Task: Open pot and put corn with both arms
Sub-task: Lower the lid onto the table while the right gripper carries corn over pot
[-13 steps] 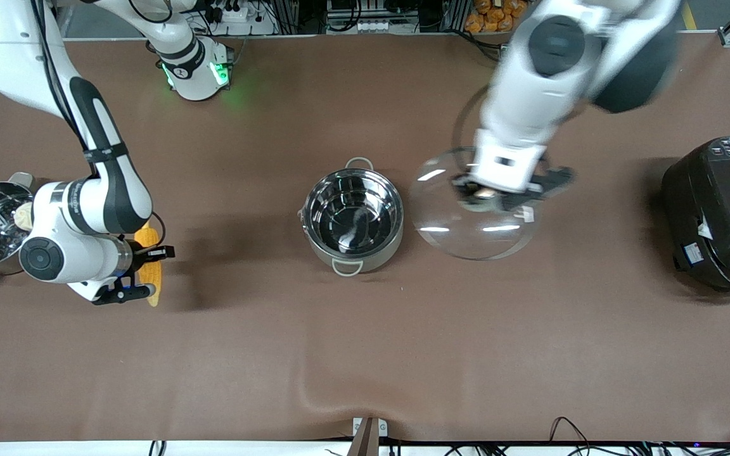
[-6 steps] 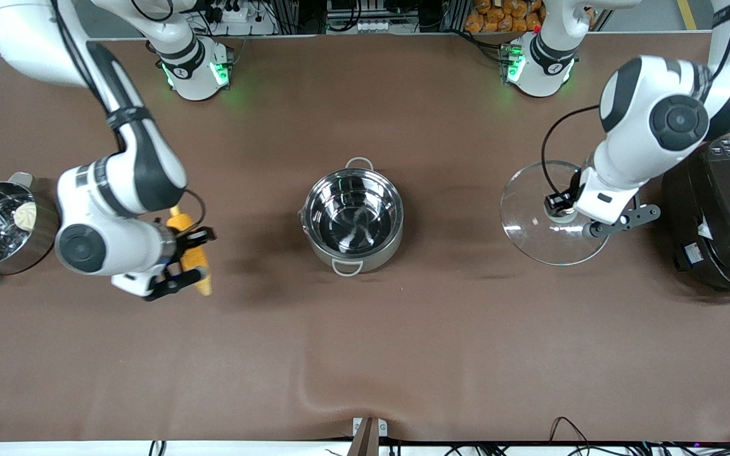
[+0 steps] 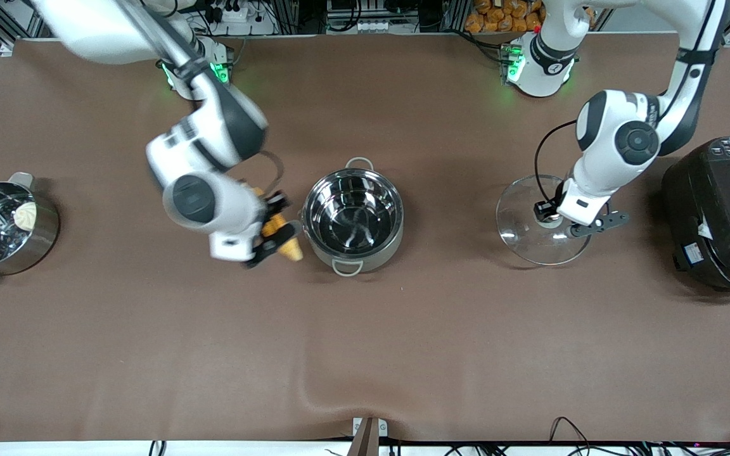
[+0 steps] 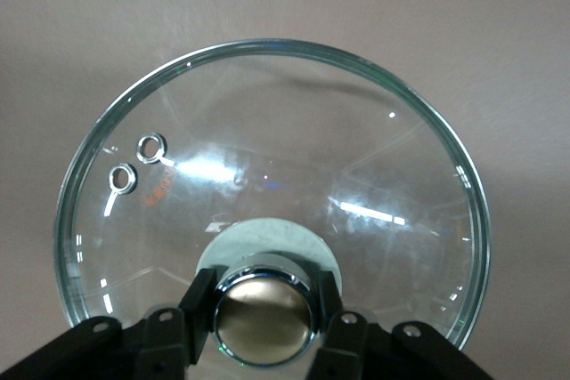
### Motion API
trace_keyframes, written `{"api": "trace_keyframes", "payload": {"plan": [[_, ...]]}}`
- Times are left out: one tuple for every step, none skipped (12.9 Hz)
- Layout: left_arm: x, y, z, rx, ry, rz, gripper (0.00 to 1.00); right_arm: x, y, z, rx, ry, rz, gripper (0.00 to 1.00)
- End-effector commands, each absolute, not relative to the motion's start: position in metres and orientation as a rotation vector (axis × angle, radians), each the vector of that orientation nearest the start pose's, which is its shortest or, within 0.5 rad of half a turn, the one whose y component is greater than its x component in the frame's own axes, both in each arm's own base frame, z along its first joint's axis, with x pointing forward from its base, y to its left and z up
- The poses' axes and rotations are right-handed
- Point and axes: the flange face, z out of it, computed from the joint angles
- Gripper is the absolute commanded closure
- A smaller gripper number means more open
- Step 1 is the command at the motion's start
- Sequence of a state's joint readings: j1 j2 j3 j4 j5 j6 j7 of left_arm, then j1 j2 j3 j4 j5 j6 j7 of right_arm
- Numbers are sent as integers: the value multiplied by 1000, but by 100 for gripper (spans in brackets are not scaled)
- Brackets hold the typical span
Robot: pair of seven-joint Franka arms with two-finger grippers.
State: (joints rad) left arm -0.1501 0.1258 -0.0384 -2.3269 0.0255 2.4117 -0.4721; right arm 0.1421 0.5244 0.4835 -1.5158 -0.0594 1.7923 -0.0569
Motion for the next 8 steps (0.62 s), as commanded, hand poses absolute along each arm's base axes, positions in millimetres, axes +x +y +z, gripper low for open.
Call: {"api": "trace_keyframes", "payload": {"plan": [[503,-88,265,-3101,-426,24,100,537,419,371,-2888,-998,257,100],[501,-84,255,-3102,-438,21,100,531,433,363,-2883,-1035,231,100],[499,-84,249,-3106,-436,7,100,524,447,353,-2873,-1075,214,100],[497,-83,242,-3107,-438,8,100,522,456,344,-2877,-1123,177,100],[495,-83,237,-3108,-439,3,100,519,463,332,-2886,-1181,159,100],[495,-84,232,-3109,-439,4,100,512,471,323,-2890,-1221,161,100],[495,-84,228,-3110,-436,4,100,509,475,316,-2898,-1252,160,100],[494,-84,226,-3114,-437,-9,100,509,476,310,-2900,-1274,146,100]]}}
